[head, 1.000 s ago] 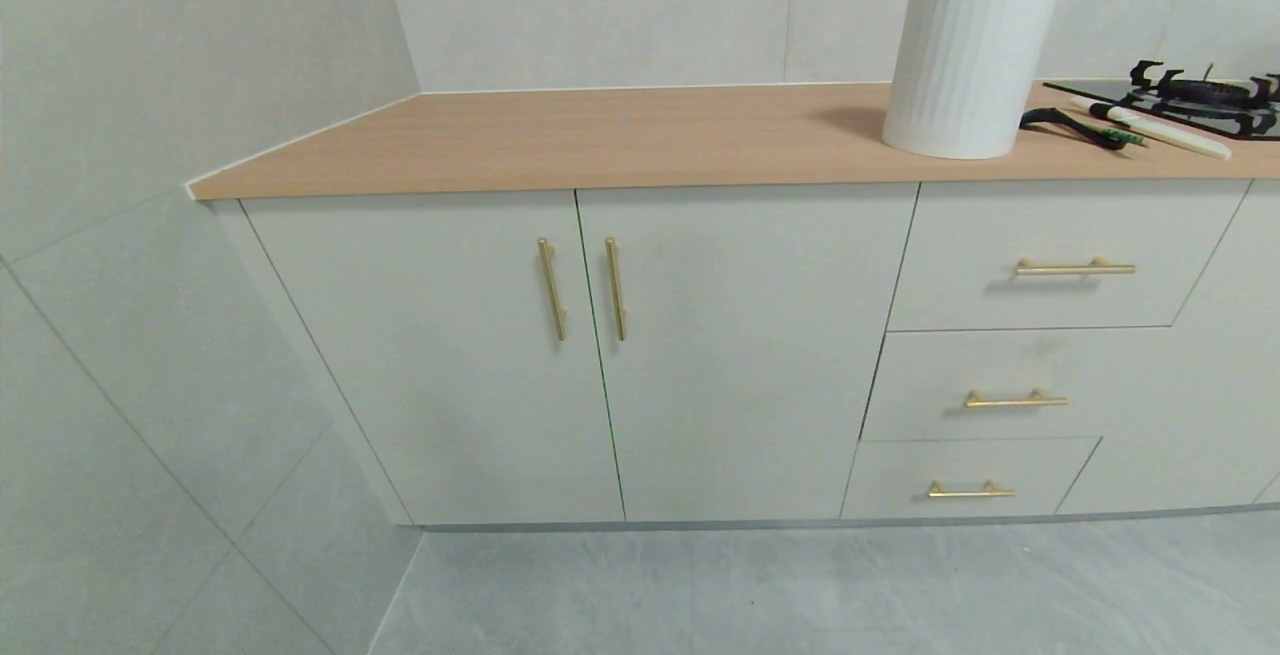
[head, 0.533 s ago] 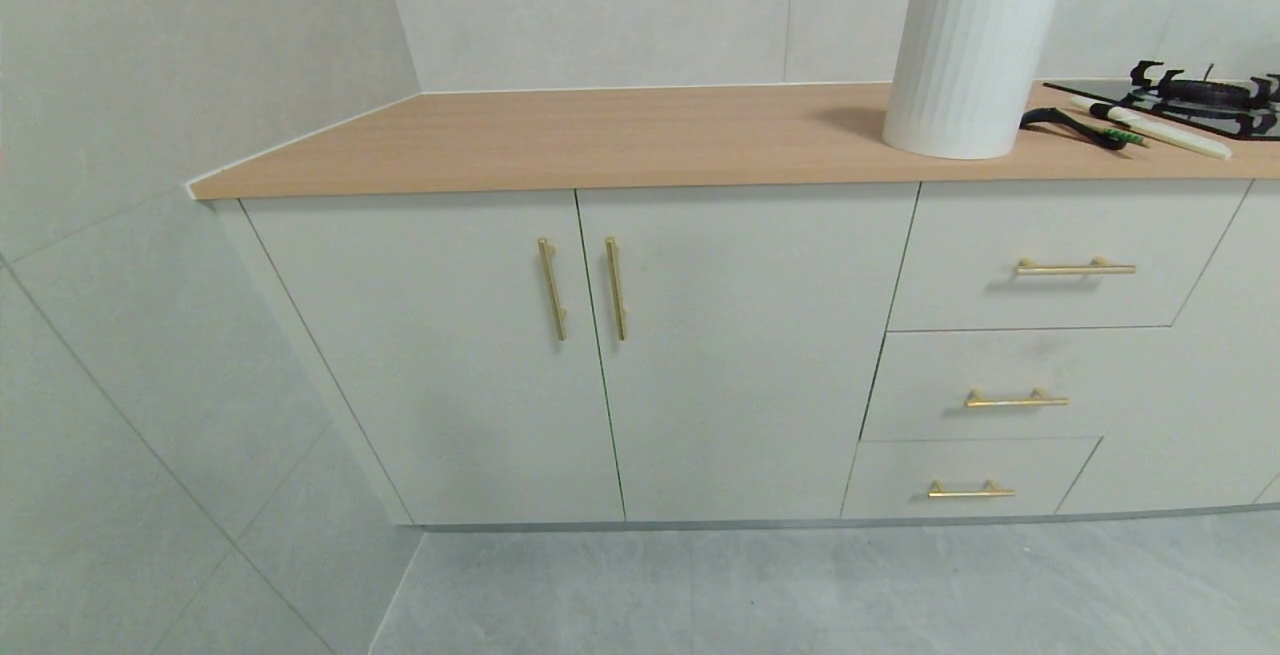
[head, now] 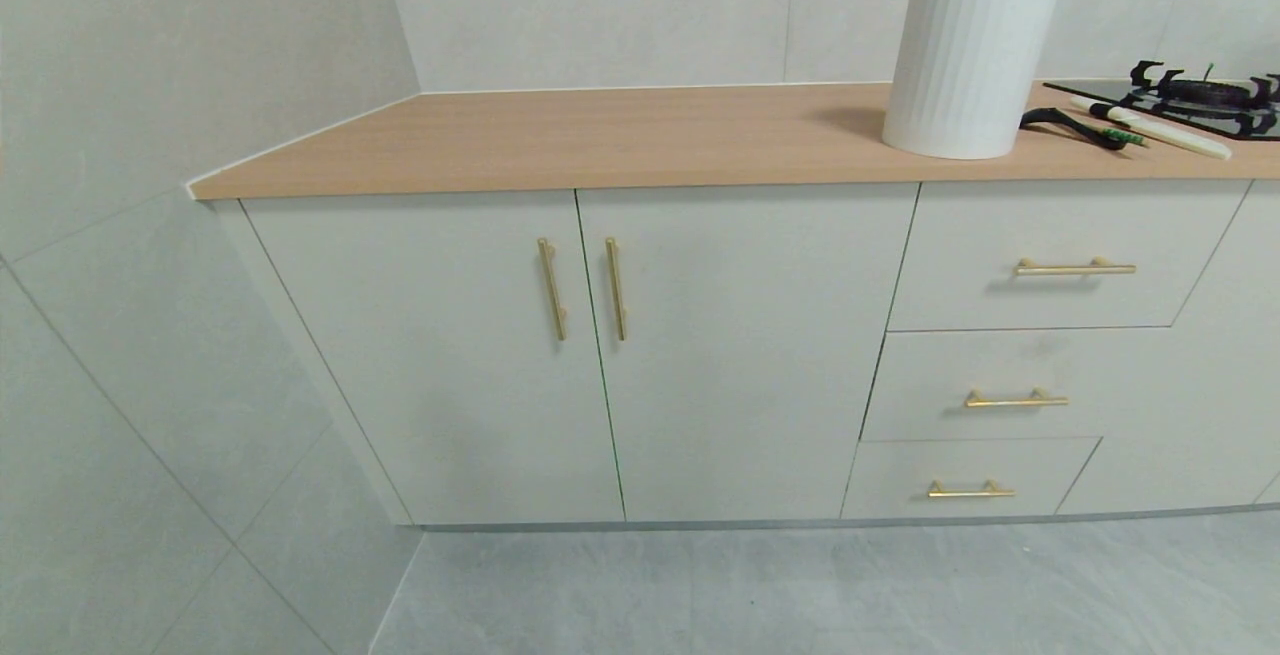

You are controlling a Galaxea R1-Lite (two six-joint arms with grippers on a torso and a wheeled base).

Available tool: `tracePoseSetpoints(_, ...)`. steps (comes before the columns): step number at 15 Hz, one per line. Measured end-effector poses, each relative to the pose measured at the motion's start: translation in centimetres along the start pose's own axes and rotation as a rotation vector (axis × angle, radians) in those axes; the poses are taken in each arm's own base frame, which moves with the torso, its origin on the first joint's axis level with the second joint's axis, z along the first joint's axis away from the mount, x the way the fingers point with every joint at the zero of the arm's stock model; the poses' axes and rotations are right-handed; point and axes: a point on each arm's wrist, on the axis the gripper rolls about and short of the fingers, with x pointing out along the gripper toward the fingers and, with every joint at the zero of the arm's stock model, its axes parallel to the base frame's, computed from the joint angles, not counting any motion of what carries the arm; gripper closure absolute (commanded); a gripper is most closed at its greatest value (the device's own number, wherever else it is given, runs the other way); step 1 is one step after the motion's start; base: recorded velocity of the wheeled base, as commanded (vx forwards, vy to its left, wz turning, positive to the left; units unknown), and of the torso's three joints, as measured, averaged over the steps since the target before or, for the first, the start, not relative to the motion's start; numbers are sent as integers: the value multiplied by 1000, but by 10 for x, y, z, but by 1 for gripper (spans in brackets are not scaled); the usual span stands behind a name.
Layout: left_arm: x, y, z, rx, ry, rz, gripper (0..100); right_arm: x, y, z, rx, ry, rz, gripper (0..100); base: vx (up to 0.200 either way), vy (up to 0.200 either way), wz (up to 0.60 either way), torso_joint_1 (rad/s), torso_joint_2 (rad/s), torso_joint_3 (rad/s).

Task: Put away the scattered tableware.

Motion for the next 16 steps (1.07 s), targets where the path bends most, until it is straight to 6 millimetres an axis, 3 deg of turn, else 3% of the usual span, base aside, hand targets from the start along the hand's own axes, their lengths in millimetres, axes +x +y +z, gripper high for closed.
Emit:
tracePoseSetpoints(3, 0, 0, 0, 0, 0, 0, 0, 0, 0, 0, 0, 0, 0, 0, 0, 0, 0, 0, 0, 0)
tracePoseSetpoints(16, 0, 0, 0, 0, 1, 0, 0, 0, 0, 0, 0, 1, 0, 0, 0, -200, 0, 2, 3, 3)
